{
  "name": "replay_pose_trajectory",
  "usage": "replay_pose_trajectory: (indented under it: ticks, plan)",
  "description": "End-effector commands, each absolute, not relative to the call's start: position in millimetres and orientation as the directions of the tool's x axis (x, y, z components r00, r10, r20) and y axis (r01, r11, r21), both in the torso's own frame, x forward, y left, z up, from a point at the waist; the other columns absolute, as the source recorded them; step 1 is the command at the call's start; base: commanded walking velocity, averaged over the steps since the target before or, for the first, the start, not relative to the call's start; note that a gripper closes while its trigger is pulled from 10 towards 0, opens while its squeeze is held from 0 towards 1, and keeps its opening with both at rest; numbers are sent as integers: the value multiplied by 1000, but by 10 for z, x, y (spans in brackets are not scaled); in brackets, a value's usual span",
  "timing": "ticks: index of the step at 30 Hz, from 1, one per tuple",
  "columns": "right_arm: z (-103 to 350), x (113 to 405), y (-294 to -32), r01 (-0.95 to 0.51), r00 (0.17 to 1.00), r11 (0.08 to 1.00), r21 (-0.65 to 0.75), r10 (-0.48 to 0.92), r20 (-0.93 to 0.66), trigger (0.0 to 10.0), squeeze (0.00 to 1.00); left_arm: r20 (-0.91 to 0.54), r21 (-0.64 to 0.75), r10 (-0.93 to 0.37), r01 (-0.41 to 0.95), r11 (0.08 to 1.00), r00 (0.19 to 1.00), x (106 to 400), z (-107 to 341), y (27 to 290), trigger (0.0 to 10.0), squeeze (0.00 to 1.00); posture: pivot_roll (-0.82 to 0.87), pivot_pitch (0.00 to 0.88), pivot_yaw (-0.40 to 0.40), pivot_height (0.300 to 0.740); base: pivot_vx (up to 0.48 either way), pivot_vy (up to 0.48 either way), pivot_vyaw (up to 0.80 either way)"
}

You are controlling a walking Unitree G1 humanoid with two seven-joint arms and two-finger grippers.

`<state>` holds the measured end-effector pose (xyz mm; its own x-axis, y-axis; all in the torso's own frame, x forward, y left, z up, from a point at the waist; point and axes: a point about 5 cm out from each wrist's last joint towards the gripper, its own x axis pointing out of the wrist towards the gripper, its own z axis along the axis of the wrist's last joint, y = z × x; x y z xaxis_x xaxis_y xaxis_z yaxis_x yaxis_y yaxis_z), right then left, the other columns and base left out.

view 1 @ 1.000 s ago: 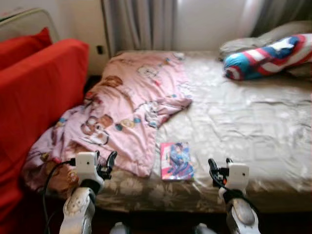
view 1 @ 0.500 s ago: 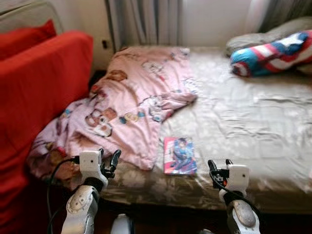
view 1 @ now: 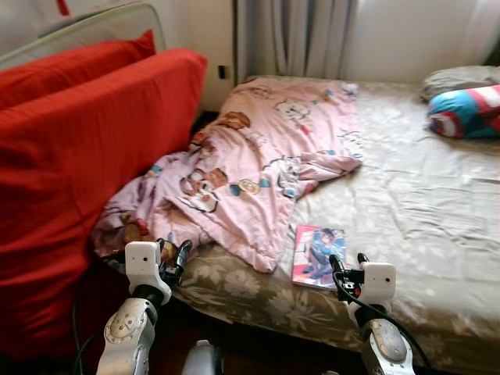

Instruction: Clean up the room

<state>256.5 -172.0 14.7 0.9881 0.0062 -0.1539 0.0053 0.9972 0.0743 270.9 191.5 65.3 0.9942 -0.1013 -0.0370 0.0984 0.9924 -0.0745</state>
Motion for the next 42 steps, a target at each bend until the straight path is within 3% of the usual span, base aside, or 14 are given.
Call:
replay_pose_trajectory:
  ticks: [1, 42]
  plan:
    - [164, 2575, -1718, 17, 990, 997, 81, -6, -144, 10000, 0, -41, -73, -106, 103, 992, 993, 2722, 668, 1925, 10000, 0, -18, 33, 12, 649, 0, 0, 0]
    - [167, 2593, -1718, 14, 989, 998, 57, -5, -146, 10000, 0, -37, -66, -114, 112, 992, 993, 2740, 693, 1910, 10000, 0, -18, 34, 19, 649, 238, 0, 0]
